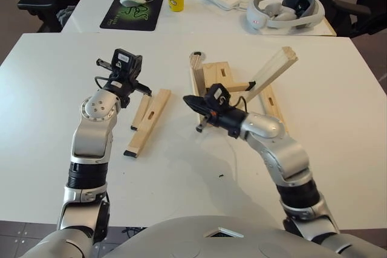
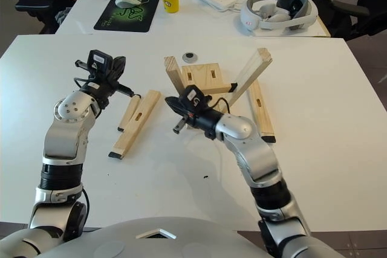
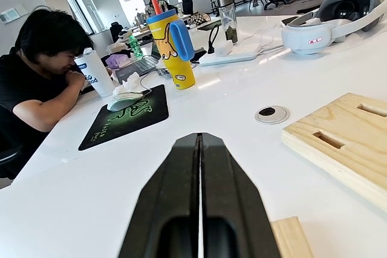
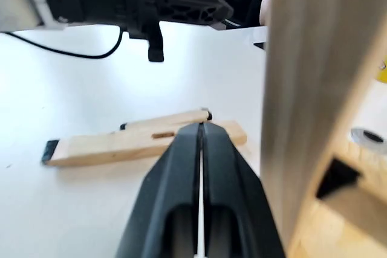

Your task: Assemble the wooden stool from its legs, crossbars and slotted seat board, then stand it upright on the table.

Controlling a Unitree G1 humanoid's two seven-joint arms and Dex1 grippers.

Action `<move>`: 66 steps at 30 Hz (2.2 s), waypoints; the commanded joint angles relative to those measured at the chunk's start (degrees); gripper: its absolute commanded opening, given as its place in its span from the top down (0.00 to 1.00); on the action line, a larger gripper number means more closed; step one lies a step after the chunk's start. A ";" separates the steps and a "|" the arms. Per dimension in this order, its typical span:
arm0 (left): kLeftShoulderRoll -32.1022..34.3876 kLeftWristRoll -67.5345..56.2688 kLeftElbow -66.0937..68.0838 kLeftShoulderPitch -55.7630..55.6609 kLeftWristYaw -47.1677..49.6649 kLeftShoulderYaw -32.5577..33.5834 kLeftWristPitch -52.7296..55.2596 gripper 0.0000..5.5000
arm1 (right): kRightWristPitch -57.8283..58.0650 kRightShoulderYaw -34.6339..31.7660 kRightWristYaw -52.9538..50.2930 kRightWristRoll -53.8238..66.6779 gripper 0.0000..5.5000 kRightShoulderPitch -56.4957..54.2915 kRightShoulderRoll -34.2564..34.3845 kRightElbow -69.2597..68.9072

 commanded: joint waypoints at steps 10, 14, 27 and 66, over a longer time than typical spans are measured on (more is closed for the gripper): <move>5.00 -4.36 -0.33 1.51 -8.01 0.59 0.09 1.00 | 1.63 -10.56 2.31 -1.60 1.00 8.76 -18.83 4.12; 5.94 -4.45 -1.43 2.67 -10.10 -1.58 0.78 1.00 | 0.43 -10.35 2.91 -5.00 1.00 10.37 -23.44 4.62; 7.60 -3.58 0.15 1.30 -13.15 -4.64 1.42 1.00 | -8.98 -4.46 -5.36 -14.39 1.00 7.81 -17.10 15.23; 8.97 10.94 20.06 -10.46 -28.66 -27.89 -5.84 1.00 | -15.81 8.25 1.18 -17.55 1.00 0.32 -5.65 18.54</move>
